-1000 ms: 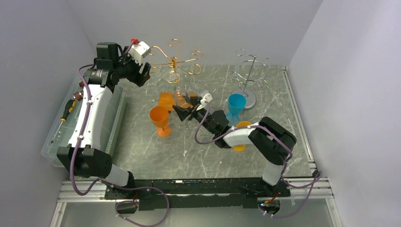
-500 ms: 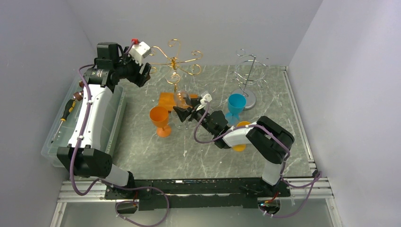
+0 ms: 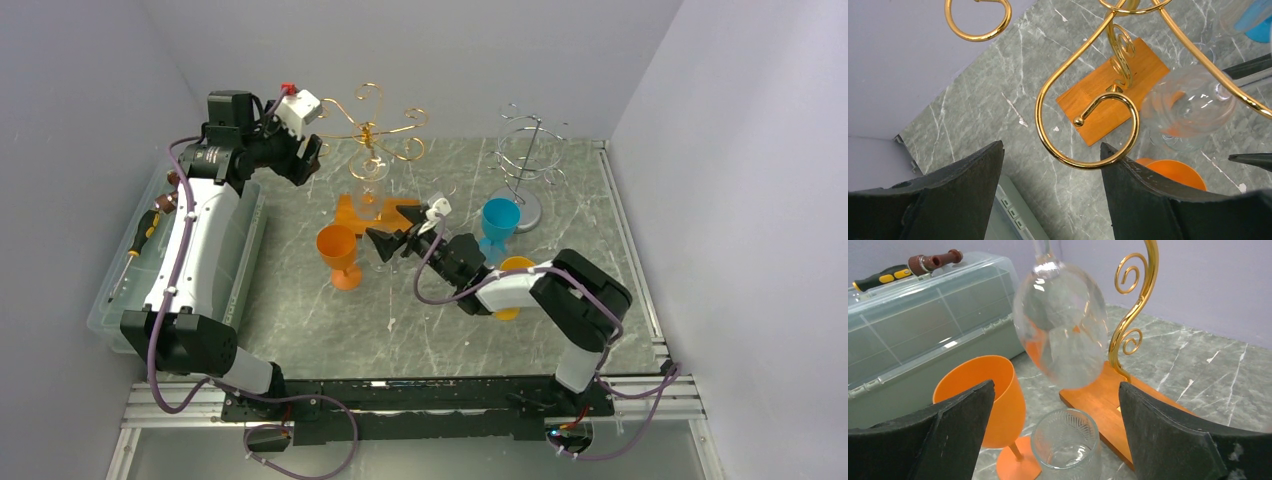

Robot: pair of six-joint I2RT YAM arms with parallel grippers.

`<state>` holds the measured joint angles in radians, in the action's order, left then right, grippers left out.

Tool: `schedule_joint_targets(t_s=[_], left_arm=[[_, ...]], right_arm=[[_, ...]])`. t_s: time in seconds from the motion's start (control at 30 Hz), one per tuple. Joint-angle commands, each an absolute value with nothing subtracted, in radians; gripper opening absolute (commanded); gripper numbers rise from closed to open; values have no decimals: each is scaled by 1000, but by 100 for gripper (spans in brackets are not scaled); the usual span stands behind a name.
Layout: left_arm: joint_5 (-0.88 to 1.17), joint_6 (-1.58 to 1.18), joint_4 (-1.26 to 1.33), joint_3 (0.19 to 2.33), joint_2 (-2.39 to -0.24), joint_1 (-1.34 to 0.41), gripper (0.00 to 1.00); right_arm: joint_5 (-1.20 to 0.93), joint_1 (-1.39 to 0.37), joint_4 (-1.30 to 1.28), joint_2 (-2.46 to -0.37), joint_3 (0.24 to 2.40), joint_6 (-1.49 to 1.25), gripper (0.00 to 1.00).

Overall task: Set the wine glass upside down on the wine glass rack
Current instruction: Turn the wine glass upside down at the wine rack.

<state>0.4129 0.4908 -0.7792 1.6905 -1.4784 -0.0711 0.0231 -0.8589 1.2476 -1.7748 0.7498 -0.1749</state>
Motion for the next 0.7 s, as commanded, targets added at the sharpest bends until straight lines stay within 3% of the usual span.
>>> schedule_joint_targets(t_s=[0.0,0.17,0.4,0.67], left_arm=[[427,479,-742,1729,-1472,-82,76],[420,480,-742,1724,-1471,-86,76],[407,494,-744,1712,-1459,-89,76],[399,498,-740,1701,-1445,-90,76]], right_arm=[[26,-862,1226,-1655,725,-147,97],[-25,-865,1019,-1483,706,-133,93],[-56,-856,479,-1221,850,-133,85],[-14,-738,68,-1229,1213,-176,79]])
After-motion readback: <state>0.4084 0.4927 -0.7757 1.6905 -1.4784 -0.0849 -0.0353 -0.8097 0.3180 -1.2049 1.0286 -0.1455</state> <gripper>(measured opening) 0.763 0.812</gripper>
